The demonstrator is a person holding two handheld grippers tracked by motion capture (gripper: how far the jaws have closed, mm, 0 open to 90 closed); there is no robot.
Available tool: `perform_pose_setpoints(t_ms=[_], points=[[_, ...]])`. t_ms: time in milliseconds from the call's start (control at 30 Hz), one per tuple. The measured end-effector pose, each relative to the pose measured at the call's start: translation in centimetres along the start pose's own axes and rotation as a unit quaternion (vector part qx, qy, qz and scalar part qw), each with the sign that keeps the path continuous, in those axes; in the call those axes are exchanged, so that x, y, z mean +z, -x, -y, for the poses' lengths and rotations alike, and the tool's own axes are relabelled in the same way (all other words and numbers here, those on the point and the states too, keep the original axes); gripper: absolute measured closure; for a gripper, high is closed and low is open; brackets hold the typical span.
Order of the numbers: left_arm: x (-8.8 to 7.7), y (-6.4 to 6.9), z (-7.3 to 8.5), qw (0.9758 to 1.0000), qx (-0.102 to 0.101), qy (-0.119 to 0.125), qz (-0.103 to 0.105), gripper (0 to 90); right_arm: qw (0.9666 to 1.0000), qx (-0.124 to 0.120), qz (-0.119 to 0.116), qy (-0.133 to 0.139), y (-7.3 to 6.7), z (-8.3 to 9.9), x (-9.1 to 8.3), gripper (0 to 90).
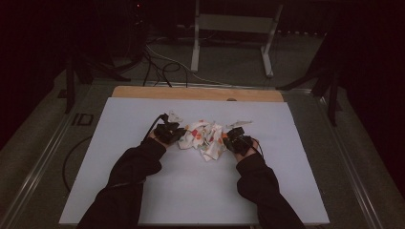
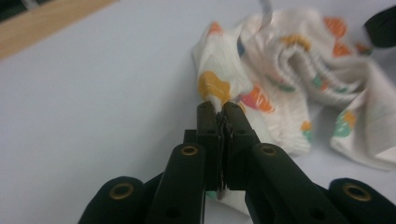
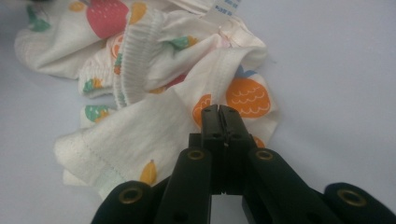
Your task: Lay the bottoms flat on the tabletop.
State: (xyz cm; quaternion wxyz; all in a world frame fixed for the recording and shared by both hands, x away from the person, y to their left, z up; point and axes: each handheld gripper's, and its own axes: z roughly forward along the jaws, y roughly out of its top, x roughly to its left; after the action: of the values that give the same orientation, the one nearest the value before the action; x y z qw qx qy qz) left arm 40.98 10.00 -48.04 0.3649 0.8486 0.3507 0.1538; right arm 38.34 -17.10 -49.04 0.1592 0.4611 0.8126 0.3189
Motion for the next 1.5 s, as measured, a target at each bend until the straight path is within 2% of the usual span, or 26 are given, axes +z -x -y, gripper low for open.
perform_pose_setpoints(t_ms=[100, 133, 267, 433, 467, 500, 567, 600, 667, 700, 833, 967, 1200, 1267, 1300, 1333, 1400, 1467, 1500], points=[[-0.3, 0.0, -0.1, 1.0000, -0.001, 0.005, 0.000, 88.2, 0.9999, 0.009, -0.010, 0.002, 0.1, 0.0, 0.1, 89.6], [-0.4, 0.0, -0.1, 1.0000, 0.001, 0.003, 0.000, 88.1, 0.9988, 0.028, -0.030, 0.025, 0.2, -0.2, 0.4, 55.6], [-0.3, 0.1, -0.1, 1.0000, -0.002, 0.001, 0.006, 88.2, 0.9988, 0.041, -0.019, 0.021, 0.1, -0.4, 1.5, 46.3], [-0.2, 0.2, -0.2, 0.9999, 0.000, 0.003, 0.010, 88.1, 0.9988, 0.048, -0.003, 0.010, 0.3, -0.5, 2.7, 53.4], [-0.2, 0.3, -0.2, 0.9999, 0.000, 0.003, 0.010, 88.1, 0.9988, 0.047, -0.010, -0.003, 0.4, -0.4, 3.2, 65.3], [-0.2, 0.3, -0.2, 0.9999, 0.000, 0.003, 0.010, 88.1, 0.9990, 0.043, -0.007, -0.011, 0.3, -0.4, 3.4, 72.8], [-0.3, 0.2, -0.2, 0.9999, -0.004, 0.006, 0.011, 88.1, 0.9991, 0.041, -0.008, -0.010, 0.3, -0.4, 3.3, 85.8], [-0.4, 0.1, -0.2, 0.9999, -0.005, 0.007, 0.010, 88.2, 0.9990, 0.042, -0.006, -0.011, 0.2, -0.5, 3.1, 87.7], [-0.6, 0.0, -0.3, 0.9999, -0.006, 0.009, 0.009, 88.2, 0.9992, 0.037, -0.005, -0.012, 0.2, -0.7, 3.0, 88.4], [-0.8, -0.1, -0.3, 0.9999, -0.007, 0.011, 0.009, 88.1, 0.9997, 0.023, 0.007, -0.011, 0.1, -1.0, 2.6, 88.8], [-1.7, -0.6, -0.6, 0.9997, -0.011, 0.019, 0.006, 88.1, 0.9996, 0.014, 0.023, 0.002, 0.5, -2.1, 1.2, 89.1], [-2.9, -1.1, -0.7, 0.9995, -0.017, 0.028, 0.002, 88.2, 0.9994, 0.011, 0.031, 0.011, 1.0, -3.0, -0.2, 89.2], [-5.8, -2.3, -1.0, 0.9984, -0.028, 0.048, -0.014, 88.2, 0.9979, 0.010, 0.045, 0.046, 1.7, -4.2, -2.7, 89.2], [-5.8, -2.3, -1.0, 0.9984, -0.028, 0.048, -0.014, 88.2, 0.9974, 0.009, 0.050, 0.051, 1.8, -4.4, -3.2, 89.2], [-6.8, -2.4, -1.0, 0.9979, -0.025, 0.058, -0.015, 88.2, 0.9974, 0.009, 0.050, 0.051, 1.8, -4.4, -3.2, 89.2], [-7.7, -2.4, -0.8, 0.9974, -0.023, 0.066, -0.020, 88.2, 0.9961, 0.008, 0.051, 0.072, 1.8, -4.8, -4.5, 89.2], [-8.5, -2.6, -0.2, 0.9972, -0.028, 0.067, -0.019, 88.2, 0.9952, -0.005, 0.055, 0.081, 1.7, -4.7, -5.2, 89.2], [-8.5, -2.6, -0.2, 0.9972, -0.028, 0.067, -0.019, 88.2, 0.9949, -0.007, 0.057, 0.083, 1.5, -4.5, -5.6, 89.2], [-9.2, -2.5, 1.3, 0.9976, -0.034, 0.060, -0.009, 88.2, 0.9951, -0.012, 0.047, 0.086, 1.5, -3.9, -6.1, 89.1]])
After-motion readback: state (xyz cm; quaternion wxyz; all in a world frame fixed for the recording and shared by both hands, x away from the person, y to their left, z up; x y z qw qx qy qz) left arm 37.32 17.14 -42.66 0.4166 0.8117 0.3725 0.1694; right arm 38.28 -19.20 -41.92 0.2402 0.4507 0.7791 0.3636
